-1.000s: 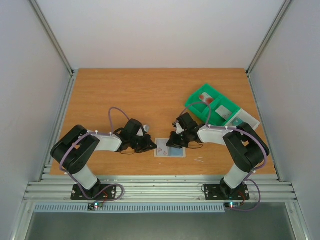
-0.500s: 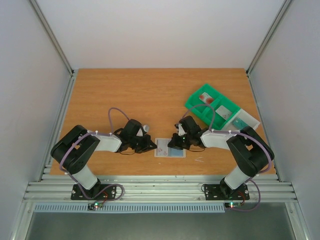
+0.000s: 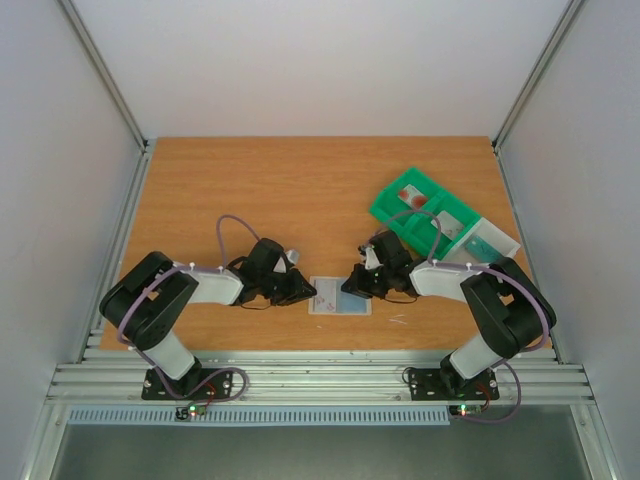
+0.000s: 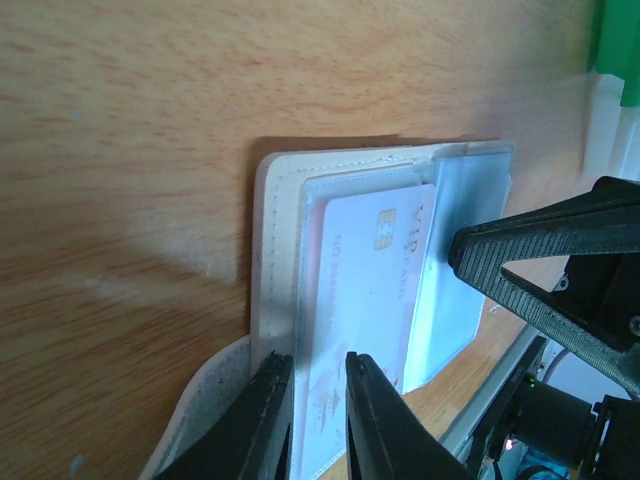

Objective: Take the credit cards out of the card holder

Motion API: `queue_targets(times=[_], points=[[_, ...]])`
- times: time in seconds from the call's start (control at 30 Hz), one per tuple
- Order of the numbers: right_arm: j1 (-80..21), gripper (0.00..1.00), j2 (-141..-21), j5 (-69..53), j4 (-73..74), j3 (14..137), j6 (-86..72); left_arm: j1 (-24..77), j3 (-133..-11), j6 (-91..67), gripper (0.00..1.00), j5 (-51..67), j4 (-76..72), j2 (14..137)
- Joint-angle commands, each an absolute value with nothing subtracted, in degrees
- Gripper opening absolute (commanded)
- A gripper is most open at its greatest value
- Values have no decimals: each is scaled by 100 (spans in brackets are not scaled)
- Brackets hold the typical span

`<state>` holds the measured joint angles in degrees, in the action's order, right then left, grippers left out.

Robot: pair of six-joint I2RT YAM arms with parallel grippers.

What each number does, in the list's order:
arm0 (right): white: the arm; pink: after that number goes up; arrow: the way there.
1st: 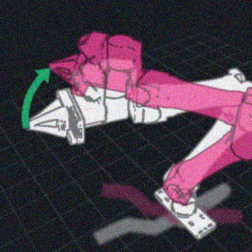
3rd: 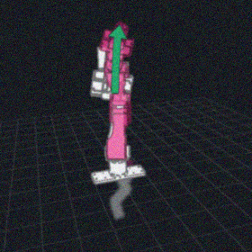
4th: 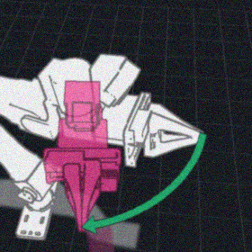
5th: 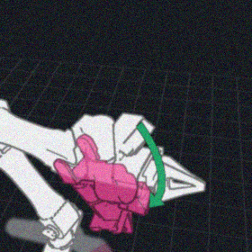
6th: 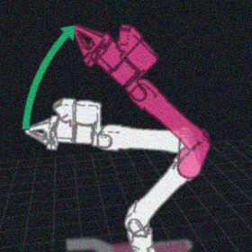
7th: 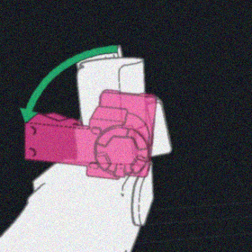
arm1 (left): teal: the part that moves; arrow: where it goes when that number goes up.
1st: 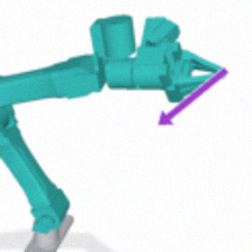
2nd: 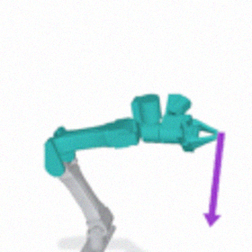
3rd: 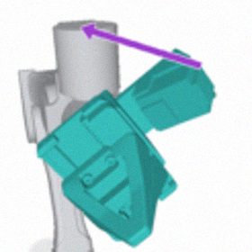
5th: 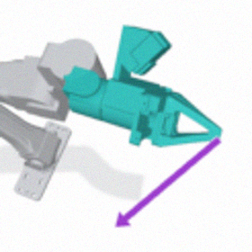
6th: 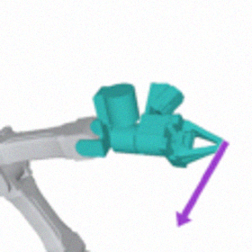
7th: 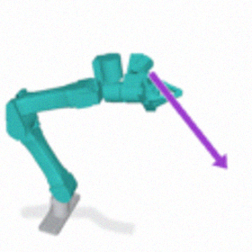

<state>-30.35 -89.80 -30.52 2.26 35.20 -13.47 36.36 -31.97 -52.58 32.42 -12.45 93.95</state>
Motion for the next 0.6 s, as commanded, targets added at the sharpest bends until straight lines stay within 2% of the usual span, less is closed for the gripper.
queue_targets(times=[0.0,0.13,0.57], points=[[-3023,6,-8918,-3283,20,3437,-1441,3675,-3149,-5383,19,3135,-849,9273],[-3023,9,-9068,-3443,-192,3450,-1518,3745,-3257,-5490,23,3153,-827,9111],[-3023,10,-9232,-3419,-222,3401,-1530,3925,-3516,-5437,28,2732,-514,8662]])
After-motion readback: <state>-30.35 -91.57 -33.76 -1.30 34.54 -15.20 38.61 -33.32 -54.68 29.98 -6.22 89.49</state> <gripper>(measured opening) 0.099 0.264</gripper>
